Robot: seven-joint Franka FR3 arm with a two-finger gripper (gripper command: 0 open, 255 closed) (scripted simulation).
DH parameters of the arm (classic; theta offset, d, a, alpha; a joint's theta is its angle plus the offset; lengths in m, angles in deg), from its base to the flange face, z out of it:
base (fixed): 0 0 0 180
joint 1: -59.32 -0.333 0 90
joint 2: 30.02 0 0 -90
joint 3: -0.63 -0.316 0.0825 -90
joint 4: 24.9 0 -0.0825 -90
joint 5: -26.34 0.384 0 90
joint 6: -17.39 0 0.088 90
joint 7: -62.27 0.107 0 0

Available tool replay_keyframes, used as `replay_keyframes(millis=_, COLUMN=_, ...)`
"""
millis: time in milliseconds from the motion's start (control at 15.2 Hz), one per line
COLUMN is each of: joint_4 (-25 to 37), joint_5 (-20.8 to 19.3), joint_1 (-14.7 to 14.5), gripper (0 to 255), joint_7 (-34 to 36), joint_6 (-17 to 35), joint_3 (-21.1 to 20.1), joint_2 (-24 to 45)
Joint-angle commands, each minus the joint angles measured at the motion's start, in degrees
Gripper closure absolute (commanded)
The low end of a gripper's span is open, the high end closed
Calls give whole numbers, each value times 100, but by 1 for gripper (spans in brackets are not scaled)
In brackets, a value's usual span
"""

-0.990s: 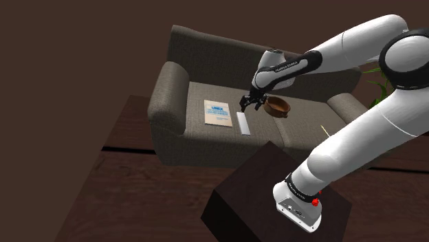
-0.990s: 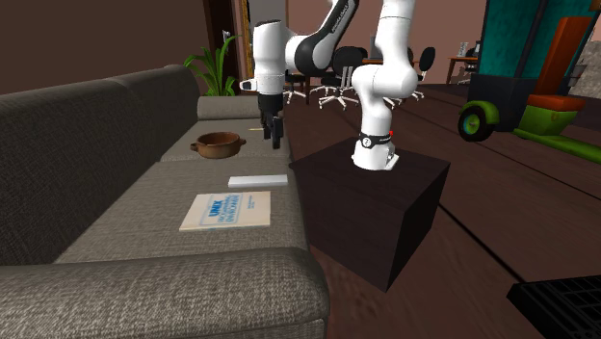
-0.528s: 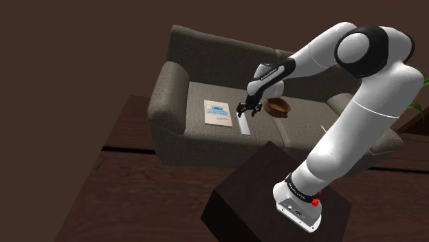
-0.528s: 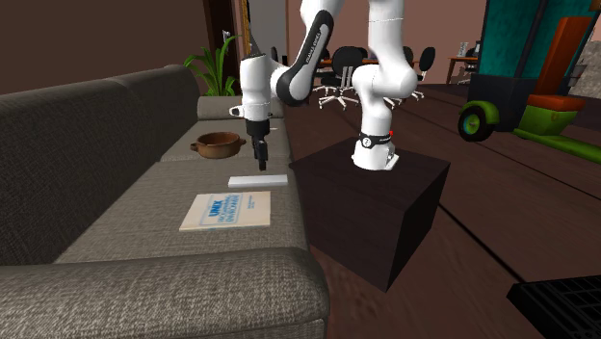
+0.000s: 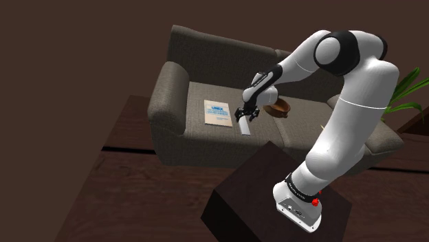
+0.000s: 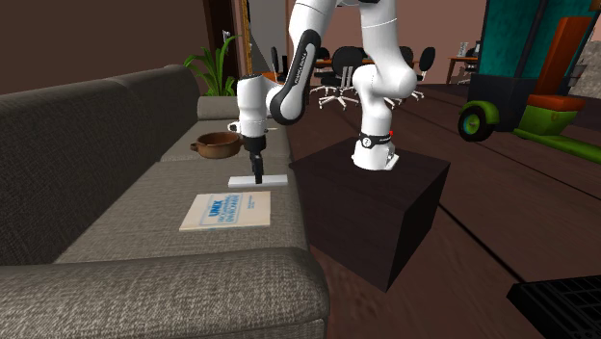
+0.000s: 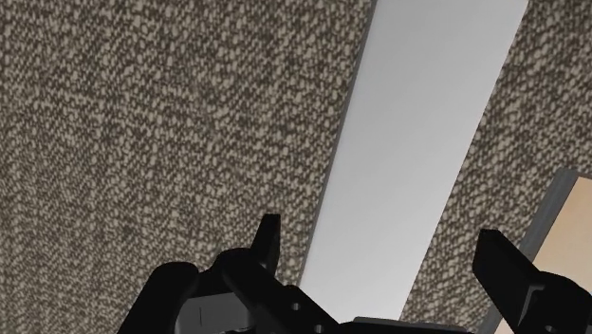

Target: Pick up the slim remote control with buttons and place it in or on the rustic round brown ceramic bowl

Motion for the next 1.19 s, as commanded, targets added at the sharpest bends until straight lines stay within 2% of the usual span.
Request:
replay_keyframes(millis=0, joint_4=35, joint_5=75, joint_1=41, gripper=0, joint_7=-53, joint_6=143, joint_3=-52, joint_2=178)
replay_keyframes(millis=528, joint_4=45, joint_5=93, joint_1=54, gripper=0, joint_7=-67, joint_6=181, joint_3=-69, joint_2=226)
replay_keyframes(millis=594, joint_4=45, joint_5=93, joint_1=54, gripper=255, joint_7=-67, joint_6=181, joint_3=-69, joint_2=226)
replay_keyframes(millis=1122, joint_4=42, joint_5=93, joint_1=54, gripper=255, joint_7=-66, joint_6=182, joint_3=-69, joint_2=224)
